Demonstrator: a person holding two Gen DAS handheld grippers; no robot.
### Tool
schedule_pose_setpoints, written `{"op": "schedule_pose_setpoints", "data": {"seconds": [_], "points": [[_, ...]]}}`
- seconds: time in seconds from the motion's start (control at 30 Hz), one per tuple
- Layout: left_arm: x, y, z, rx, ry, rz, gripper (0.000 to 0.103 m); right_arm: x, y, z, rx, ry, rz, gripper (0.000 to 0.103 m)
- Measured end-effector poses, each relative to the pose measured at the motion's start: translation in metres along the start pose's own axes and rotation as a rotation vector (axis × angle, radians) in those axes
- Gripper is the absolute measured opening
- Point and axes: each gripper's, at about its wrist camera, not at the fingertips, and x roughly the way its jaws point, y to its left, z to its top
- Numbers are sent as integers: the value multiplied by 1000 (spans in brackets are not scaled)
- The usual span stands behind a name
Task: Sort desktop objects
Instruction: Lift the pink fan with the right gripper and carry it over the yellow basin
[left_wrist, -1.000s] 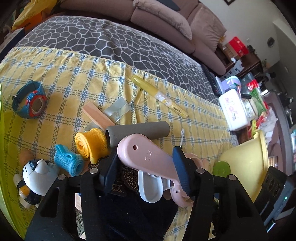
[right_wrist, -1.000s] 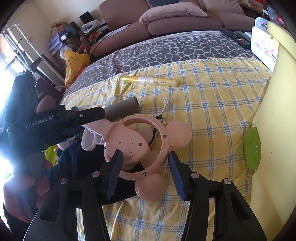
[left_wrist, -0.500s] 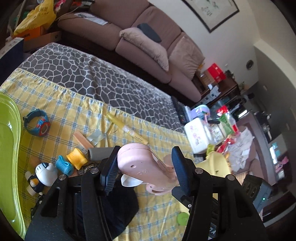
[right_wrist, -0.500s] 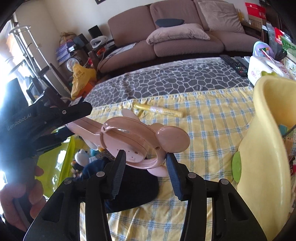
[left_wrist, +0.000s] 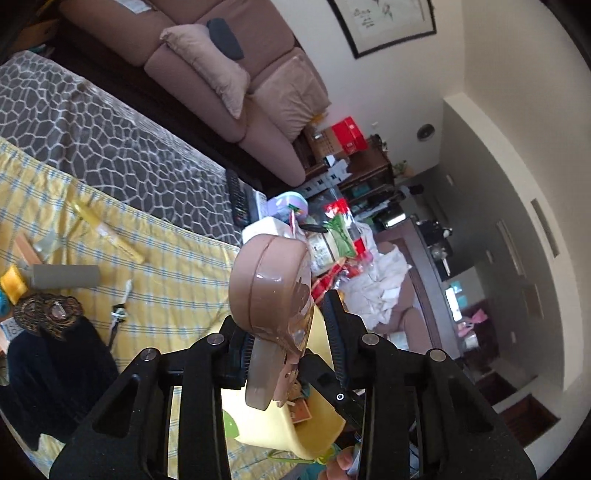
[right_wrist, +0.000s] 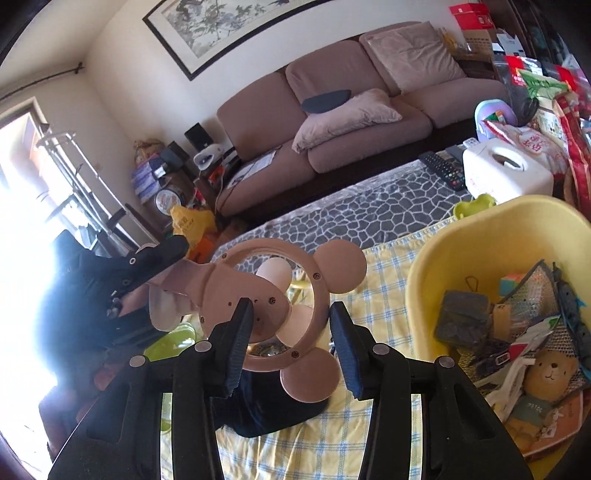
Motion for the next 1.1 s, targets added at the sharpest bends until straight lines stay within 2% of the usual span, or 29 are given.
{"op": "schedule_pose_setpoints", "data": {"seconds": [0.13, 0.23, 0.3, 0.4, 0.47, 0.63, 0.77, 0.97, 1.1], "points": [[41, -31, -8, 35, 61, -21, 30, -32, -20, 9, 25, -39, -26, 45], [79, -49, -18, 48, 134, -42, 24, -54, -46, 11, 45, -49, -74, 45], [104, -59, -30, 64, 187, -32, 28, -68, -63, 12, 58, -51, -102, 45], [144, -65, -52, 33, 287, -93, 27, -88, -84, 8, 58, -46, -147, 45], [166, -67, -67, 26, 329, -103, 25, -97, -96, 1, 49, -33, -180, 45], [187, -70, -91, 9, 383, -114, 25, -109, -108, -1, 41, -33, -217, 45], [197, -66, -95, -4, 434, -88, 26, -122, -114, 0, 36, -51, -253, 45], [215, -61, -109, -52, 540, -109, 27, -134, -134, 3, 91, -76, -291, 45], [237, -53, -110, -45, 585, -50, 26, -133, -138, 3, 95, -74, -312, 47]]}}
